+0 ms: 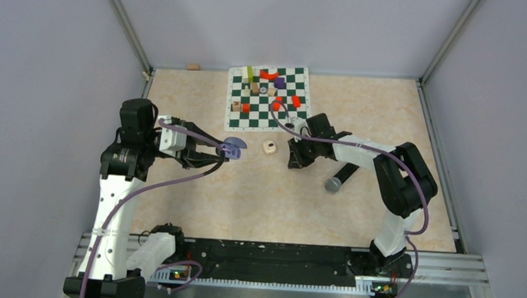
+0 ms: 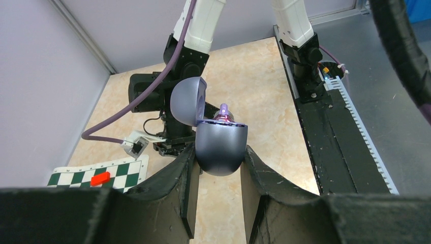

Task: Insert the wireless bluetooth earbuds into the charging case
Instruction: Adjust the right earbud at the center of the board.

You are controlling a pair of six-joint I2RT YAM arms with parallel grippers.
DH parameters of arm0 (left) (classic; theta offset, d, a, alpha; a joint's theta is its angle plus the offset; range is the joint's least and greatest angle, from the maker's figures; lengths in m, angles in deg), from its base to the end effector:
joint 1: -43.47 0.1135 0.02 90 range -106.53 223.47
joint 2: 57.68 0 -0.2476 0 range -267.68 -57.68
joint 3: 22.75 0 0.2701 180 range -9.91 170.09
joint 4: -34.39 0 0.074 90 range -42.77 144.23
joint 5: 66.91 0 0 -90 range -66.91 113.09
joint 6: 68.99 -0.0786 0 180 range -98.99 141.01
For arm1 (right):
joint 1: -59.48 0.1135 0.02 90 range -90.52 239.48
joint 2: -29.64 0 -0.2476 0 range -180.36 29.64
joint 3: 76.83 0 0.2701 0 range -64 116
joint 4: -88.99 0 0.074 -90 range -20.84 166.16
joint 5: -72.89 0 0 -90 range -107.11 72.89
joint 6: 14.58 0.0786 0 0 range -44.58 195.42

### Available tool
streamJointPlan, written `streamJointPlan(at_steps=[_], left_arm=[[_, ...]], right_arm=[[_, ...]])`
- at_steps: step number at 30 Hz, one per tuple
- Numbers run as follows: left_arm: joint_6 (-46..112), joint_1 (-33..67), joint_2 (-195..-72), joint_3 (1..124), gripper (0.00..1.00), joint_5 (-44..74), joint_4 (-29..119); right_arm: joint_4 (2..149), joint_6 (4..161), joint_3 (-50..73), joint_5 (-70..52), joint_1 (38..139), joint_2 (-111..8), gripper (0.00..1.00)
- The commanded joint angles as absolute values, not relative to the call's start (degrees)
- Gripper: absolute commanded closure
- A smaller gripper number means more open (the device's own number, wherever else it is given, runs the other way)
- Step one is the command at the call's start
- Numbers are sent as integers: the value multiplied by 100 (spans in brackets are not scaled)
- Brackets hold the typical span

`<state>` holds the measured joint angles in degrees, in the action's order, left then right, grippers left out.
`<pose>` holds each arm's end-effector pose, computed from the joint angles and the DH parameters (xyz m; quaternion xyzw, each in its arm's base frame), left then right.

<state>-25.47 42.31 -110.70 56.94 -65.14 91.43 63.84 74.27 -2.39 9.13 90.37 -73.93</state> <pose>0.1767 -0.0822 0.3939 0.5682 0.4301 -0.4198 0.5621 0.3240 0.2344 0.1054 -0.3227 0.8718 0.2855 0.2332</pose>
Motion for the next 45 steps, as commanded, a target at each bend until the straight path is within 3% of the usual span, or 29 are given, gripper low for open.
streamJointPlan(at_steps=[1,24,32,45], left_arm=[[-2626,4262,-10994,5651,100,-7298,9138],[-2606,4265,-10982,5635,100,-7300,9132],[-2631,4268,-11025,5649,100,-7293,9118],[-2640,4264,-11032,5615,100,-7296,9117]], right_arm=[[6496,7348,-83,385,9047,-7510,85],[7088,7220,-373,-419,8086,-6901,85],[7079,7067,-429,400,8422,-6408,79],[6971,7206,-84,-602,9100,-7073,69]])
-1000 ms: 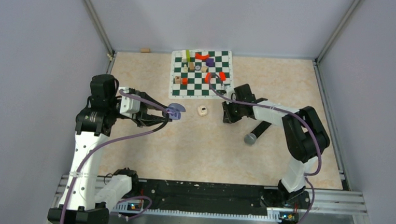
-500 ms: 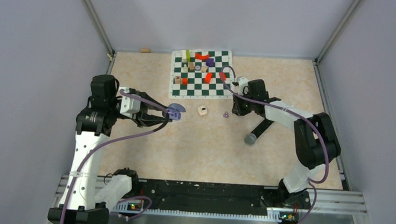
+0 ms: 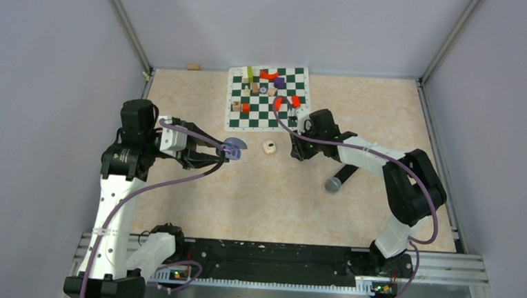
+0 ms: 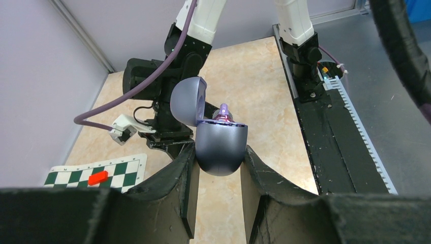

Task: Insert the wireless bluetooth earbuds into the charging case
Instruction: Adjust the right earbud at the center of the board.

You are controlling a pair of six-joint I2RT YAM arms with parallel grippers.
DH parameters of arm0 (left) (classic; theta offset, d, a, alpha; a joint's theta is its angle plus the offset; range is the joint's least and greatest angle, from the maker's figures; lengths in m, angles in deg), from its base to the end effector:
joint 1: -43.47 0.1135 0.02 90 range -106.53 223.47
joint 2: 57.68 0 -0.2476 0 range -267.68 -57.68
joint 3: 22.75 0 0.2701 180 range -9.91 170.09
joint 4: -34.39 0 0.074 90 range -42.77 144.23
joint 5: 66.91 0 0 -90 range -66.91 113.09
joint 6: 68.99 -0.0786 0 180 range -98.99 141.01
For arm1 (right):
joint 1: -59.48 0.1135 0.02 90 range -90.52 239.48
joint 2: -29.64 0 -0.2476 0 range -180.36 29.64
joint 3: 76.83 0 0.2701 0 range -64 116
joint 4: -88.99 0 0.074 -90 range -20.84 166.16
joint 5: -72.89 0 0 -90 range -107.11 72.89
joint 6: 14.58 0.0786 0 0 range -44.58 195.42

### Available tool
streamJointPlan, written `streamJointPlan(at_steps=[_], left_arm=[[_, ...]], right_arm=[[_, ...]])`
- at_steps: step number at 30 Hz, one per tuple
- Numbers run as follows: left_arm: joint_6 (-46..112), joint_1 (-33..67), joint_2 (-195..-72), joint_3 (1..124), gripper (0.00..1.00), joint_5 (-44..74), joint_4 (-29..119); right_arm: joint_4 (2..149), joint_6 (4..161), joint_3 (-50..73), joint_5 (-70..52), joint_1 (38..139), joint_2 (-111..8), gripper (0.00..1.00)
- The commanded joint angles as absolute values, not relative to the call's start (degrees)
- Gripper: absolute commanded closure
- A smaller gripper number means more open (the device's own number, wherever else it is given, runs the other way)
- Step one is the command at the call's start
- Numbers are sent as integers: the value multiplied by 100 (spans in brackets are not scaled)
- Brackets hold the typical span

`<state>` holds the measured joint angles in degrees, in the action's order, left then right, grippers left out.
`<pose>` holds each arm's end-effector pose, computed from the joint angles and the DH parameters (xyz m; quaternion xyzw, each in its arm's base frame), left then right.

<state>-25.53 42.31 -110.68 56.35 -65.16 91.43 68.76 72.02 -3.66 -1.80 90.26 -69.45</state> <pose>0.1774 -0.0822 0.3908 0.5664 0.4325 -0.4224 0.5601 0.3380 0.2255 0.1319 -0.3177 0.8642 0.2076 0.3303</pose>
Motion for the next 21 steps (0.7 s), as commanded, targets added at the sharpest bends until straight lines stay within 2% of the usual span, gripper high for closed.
streamJointPlan(at_steps=[1,21], left_arm=[[-2639,4263,-11038,5618,100,-7302,9112],[-2612,4269,-11035,5625,100,-7300,9110]], right_arm=[[6981,7189,-69,-656,9105,-7104,69],[7134,6830,-134,-1104,9107,-7352,68]])
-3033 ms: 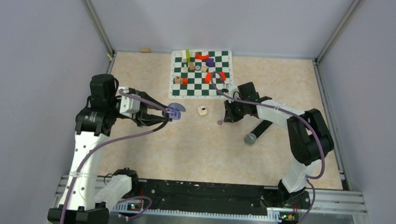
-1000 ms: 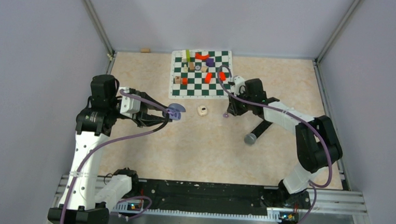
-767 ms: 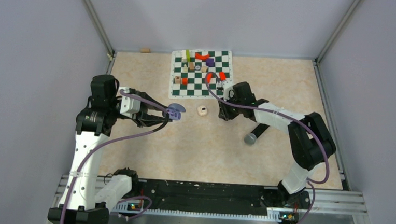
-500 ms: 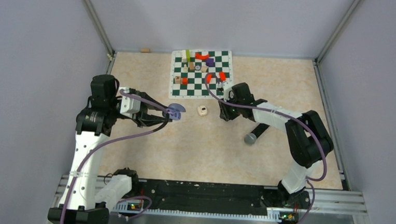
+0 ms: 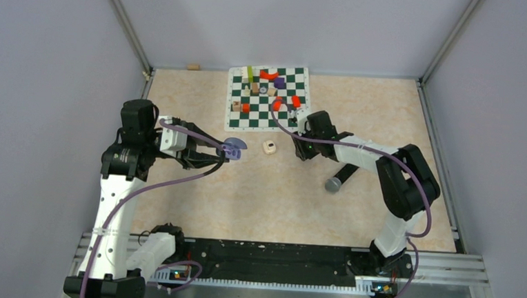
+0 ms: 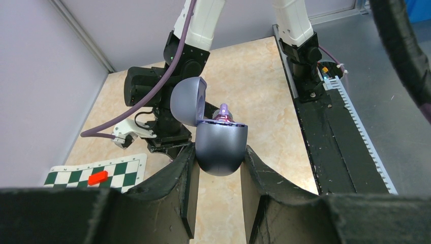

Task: Insert the wireless bluetooth earbuds into the charging case
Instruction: Adjust the right earbud at the center of the board.

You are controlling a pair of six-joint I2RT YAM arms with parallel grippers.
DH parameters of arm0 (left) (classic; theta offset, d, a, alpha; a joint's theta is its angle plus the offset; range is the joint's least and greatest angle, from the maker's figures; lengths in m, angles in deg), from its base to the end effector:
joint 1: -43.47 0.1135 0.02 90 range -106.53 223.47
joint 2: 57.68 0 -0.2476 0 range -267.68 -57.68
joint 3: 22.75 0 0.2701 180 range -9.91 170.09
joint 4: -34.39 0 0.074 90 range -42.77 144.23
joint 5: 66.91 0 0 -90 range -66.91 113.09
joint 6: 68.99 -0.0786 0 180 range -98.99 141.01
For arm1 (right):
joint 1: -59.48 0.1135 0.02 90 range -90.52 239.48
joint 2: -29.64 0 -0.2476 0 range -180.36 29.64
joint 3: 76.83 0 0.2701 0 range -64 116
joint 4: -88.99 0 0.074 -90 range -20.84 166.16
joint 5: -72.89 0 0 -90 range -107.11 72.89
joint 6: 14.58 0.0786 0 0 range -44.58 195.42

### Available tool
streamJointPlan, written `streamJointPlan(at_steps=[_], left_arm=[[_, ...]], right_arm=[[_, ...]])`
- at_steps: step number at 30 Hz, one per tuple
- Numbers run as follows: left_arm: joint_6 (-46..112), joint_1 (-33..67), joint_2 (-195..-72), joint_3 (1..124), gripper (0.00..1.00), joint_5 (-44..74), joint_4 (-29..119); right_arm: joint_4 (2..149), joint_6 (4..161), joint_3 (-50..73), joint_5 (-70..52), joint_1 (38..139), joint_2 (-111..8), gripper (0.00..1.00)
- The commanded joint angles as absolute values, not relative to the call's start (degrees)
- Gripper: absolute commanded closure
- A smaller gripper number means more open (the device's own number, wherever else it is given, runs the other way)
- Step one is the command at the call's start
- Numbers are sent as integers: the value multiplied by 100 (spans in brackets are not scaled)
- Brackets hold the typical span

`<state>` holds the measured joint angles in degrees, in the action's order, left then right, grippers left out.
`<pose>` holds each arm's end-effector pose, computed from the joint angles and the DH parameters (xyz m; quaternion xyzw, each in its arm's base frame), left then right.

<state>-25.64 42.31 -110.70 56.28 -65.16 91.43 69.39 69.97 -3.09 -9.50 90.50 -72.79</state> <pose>0.1776 -0.0822 0.3904 0.5665 0.4324 -0.4223 0.5602 0.3471 0.2209 0.1122 -0.3142 0.8782 0.1391 0.3327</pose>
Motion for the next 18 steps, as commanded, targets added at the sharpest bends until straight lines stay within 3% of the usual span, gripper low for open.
streamJointPlan(at_steps=[1,18], left_arm=[[-2610,4271,-11030,5627,100,-7295,9116],[-2610,4270,-11021,5612,100,-7301,9113]], right_arm=[[7114,6818,-107,-1138,9104,-7370,69],[7189,6297,-220,-1448,9103,-7311,73]])
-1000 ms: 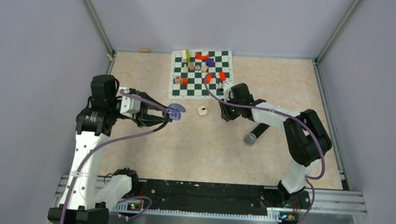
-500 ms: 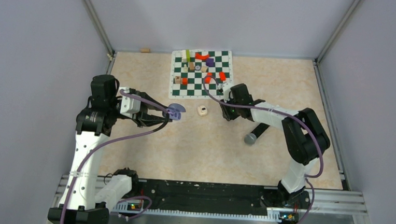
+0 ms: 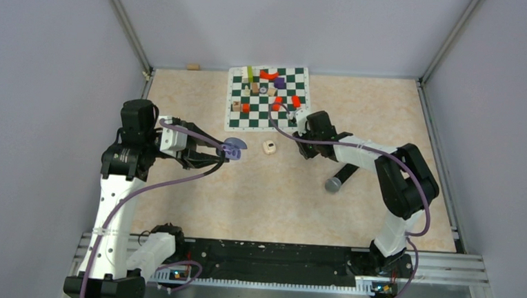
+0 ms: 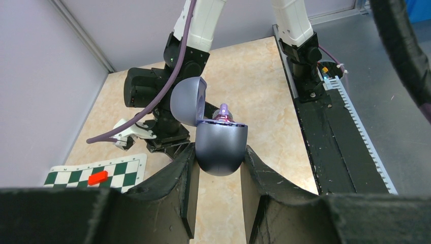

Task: Insert the wireless bluetooth earbuds into the charging case
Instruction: Adjust the right earbud at the center of the board.

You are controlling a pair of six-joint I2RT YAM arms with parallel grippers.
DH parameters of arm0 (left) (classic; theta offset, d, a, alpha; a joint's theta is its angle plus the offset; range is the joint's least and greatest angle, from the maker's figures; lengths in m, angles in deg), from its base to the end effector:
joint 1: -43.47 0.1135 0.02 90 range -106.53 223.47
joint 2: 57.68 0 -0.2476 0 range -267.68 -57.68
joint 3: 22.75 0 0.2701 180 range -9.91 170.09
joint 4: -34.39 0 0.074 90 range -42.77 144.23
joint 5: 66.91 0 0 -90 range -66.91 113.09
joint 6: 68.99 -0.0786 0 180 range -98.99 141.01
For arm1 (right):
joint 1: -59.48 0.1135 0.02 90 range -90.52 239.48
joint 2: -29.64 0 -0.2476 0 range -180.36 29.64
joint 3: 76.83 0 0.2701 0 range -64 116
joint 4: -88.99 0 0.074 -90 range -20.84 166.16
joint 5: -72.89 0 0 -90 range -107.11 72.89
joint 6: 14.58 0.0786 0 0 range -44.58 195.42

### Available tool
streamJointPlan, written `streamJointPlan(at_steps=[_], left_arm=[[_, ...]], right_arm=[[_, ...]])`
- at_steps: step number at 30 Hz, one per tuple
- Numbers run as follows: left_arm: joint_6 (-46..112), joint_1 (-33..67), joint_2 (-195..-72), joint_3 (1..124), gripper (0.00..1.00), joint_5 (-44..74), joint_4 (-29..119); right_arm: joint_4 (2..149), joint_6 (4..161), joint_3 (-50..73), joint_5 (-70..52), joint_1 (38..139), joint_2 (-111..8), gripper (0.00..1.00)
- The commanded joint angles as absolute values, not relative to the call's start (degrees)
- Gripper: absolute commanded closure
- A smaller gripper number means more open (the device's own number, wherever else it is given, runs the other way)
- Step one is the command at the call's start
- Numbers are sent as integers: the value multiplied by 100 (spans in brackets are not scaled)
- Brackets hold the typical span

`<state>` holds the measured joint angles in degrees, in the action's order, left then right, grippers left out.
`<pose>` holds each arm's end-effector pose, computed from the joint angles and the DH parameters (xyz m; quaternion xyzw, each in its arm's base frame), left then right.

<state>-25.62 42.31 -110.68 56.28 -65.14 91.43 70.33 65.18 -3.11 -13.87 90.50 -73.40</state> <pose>0.1776 -0.0822 0.3904 0.5665 0.4325 -0.4222 0.5602 0.3520 0.2169 0.1092 -0.3383 0.8697 0.0906 0.3478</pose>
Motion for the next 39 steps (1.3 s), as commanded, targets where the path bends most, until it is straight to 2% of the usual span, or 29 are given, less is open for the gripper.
streamJointPlan(at_steps=[1,6,12,18,24,30,33,36,39], left_arm=[[-2601,4269,-11016,5617,100,-7304,9117],[-2600,4267,-11018,5615,100,-7299,9122],[-2596,4275,-10996,5621,100,-7301,9124],[-2595,4273,-10988,5638,100,-7305,9126],[-2567,4275,-10966,5671,100,-7305,9135],[-2555,4272,-10951,5659,100,-7306,9137],[-2563,4277,-10962,5636,100,-7299,9139],[-2553,4272,-10996,5639,100,-7293,9135],[-2558,4268,-11007,5632,100,-7300,9135]], right_arm=[[7181,6251,-232,-1441,9110,-7305,72],[7170,5860,-244,-1167,9105,-7245,72],[7305,4596,-410,-663,9108,-6796,69],[8251,2548,-1720,-446,9106,-5907,63],[8985,1231,-2695,-242,9104,-5624,64],[10067,582,-3205,-42,9097,-5816,73],[10155,391,-3103,-35,9024,-6089,76],[10138,206,-3001,145,8921,-6290,83],[9996,56,-2865,203,8895,-6419,83]])
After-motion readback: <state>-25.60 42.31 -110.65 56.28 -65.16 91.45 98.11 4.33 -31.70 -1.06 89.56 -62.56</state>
